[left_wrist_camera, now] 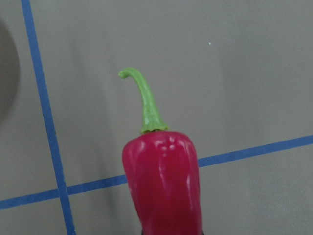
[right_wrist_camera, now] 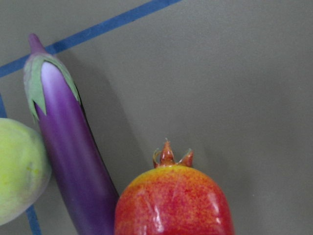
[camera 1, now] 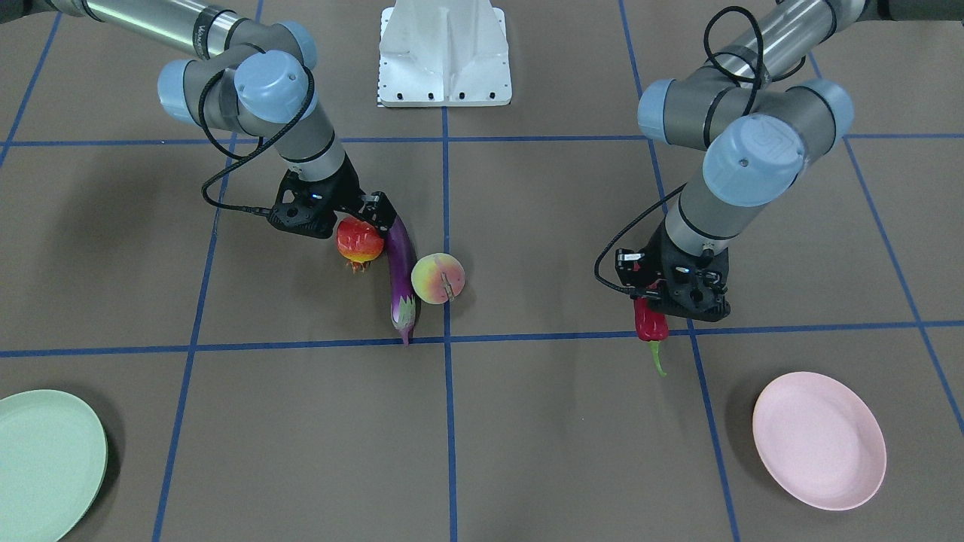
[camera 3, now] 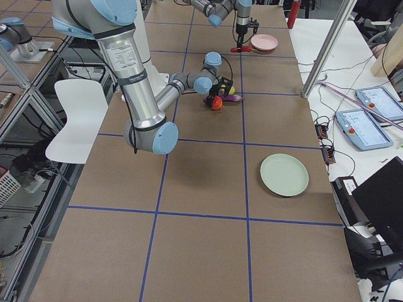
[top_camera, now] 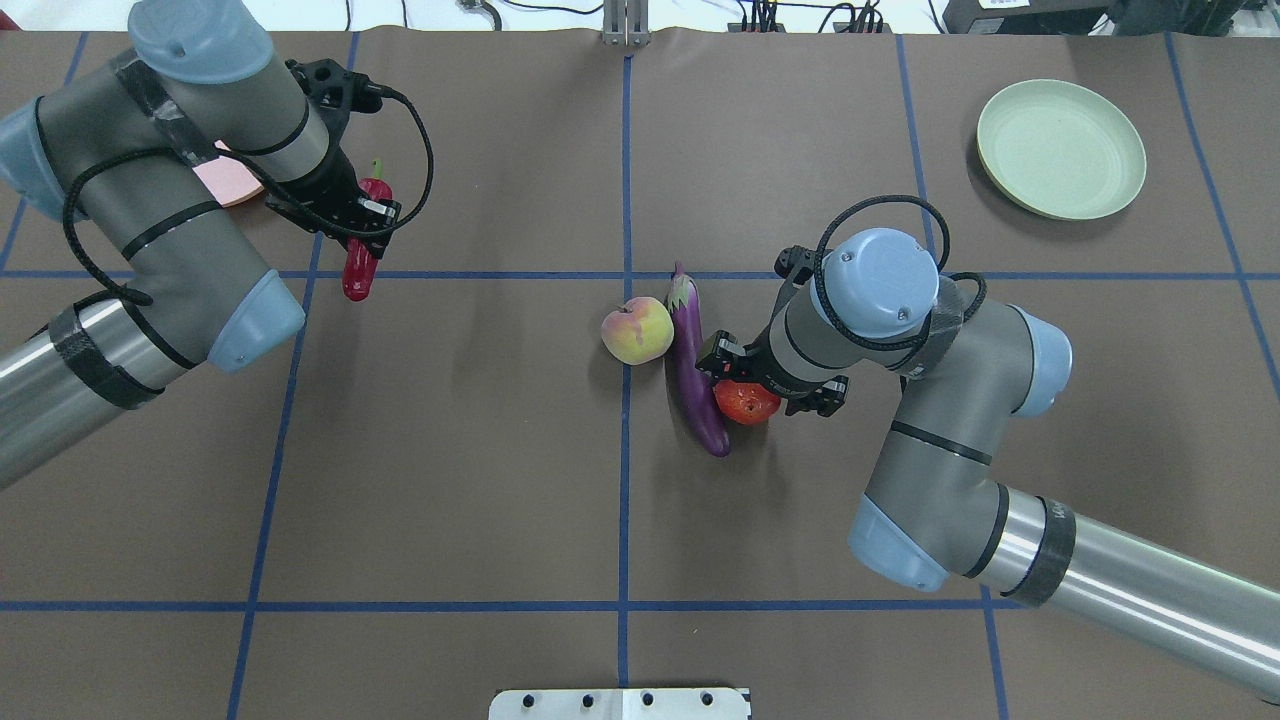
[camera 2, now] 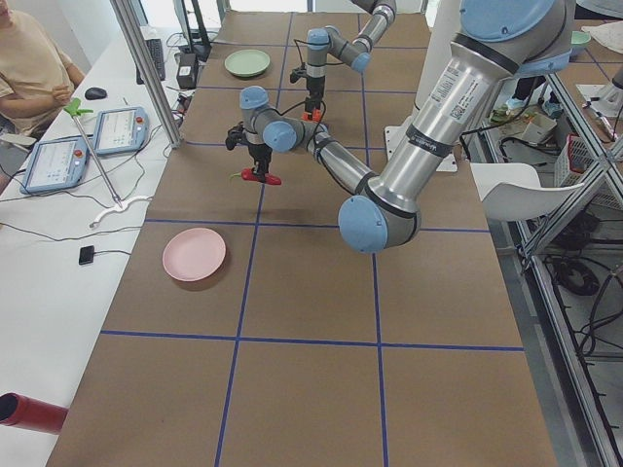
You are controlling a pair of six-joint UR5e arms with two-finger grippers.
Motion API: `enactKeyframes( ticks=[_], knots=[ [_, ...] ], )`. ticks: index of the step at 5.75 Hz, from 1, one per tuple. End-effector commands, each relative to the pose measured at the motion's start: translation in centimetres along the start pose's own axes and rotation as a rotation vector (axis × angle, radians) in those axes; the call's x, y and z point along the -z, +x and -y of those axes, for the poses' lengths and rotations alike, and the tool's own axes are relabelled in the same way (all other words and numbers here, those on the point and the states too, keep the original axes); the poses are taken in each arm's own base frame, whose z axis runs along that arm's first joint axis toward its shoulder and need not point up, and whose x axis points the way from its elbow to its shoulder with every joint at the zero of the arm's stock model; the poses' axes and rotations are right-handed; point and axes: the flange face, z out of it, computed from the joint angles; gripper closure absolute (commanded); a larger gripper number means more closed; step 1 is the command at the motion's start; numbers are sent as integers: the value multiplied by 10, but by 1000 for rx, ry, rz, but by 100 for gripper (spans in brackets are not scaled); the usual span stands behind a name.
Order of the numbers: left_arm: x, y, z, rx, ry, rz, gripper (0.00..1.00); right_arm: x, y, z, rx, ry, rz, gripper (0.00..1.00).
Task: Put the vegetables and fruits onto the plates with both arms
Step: 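Lift the chili with the left gripper while the right gripper grasps the pomegranate, then carry the chili to the pink plate while the right gripper carries pomegranate to green plate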
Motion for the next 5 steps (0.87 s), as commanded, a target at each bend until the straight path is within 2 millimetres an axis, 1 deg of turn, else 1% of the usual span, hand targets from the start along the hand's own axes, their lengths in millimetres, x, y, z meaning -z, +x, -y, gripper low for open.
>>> enactKeyframes(
  ticks=[1,2,3,4,5],
  knots=[
    [13,-18,10,21,21,7,100,-4,-3,2,-9,1,-6,76],
    [21,-47,22,-27,28,34,100,-2,-4,2,3,2,0,100],
    [26,-99,39,-52,31,73,100,12,-5,11,-5,16,17,100],
    [13,-175,56,-47,-11,133,100,31,-1,33,-28,36,38,100],
    [0,-238,78,54,-52,178,100,51,6,58,-56,45,54,100]
  ],
)
